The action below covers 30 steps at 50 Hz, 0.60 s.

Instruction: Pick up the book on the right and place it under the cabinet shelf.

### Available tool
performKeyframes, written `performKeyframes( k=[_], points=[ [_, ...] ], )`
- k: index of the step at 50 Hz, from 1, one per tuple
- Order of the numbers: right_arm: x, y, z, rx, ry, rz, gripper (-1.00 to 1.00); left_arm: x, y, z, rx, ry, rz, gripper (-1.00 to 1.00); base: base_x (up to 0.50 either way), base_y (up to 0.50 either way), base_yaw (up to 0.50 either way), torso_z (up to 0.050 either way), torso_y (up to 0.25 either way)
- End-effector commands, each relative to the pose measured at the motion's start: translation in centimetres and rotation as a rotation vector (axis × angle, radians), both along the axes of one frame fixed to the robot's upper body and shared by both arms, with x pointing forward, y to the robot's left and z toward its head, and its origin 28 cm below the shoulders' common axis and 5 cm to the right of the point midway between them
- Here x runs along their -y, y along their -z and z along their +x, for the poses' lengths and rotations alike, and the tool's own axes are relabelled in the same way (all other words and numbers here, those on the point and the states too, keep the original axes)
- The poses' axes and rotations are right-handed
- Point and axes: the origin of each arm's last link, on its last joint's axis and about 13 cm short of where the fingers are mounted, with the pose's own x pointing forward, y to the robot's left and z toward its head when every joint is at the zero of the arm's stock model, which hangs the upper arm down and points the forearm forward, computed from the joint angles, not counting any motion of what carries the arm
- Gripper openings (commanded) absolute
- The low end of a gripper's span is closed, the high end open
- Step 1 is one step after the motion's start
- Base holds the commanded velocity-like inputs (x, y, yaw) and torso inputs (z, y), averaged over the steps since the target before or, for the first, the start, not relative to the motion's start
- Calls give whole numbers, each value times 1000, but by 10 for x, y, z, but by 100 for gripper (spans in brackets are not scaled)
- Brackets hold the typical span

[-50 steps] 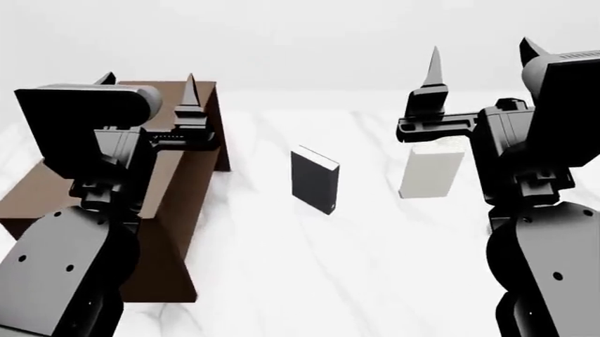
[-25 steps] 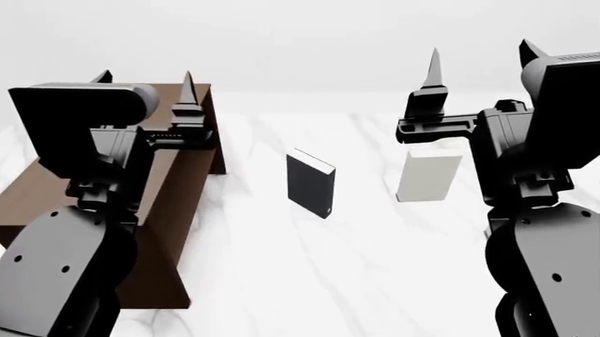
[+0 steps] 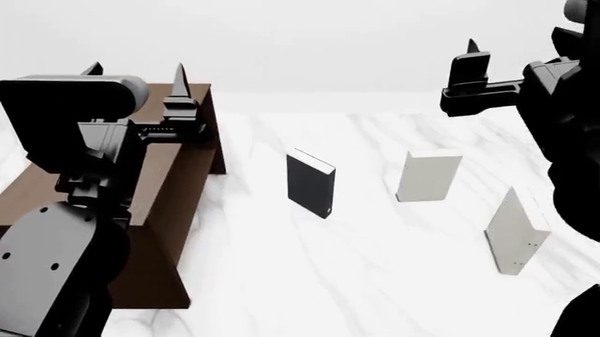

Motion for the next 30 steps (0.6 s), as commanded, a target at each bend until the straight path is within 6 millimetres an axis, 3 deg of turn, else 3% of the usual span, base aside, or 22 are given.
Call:
performKeyframes(
  k=[1,7,30],
  points=[
    [35,-27,-14,-153,21,-45,100,-2,-2,0,9,1,-2,100,0,0,0,0,0],
    [45,-25,-13,-244,23,-23,100,-4,-3,-1,11,-3,-5,100,0,0,0,0,0],
    [77,32,12,-456,114,39,100,-5,-12,-2,33,-5,2,100,0,0,0,0,0]
  ],
)
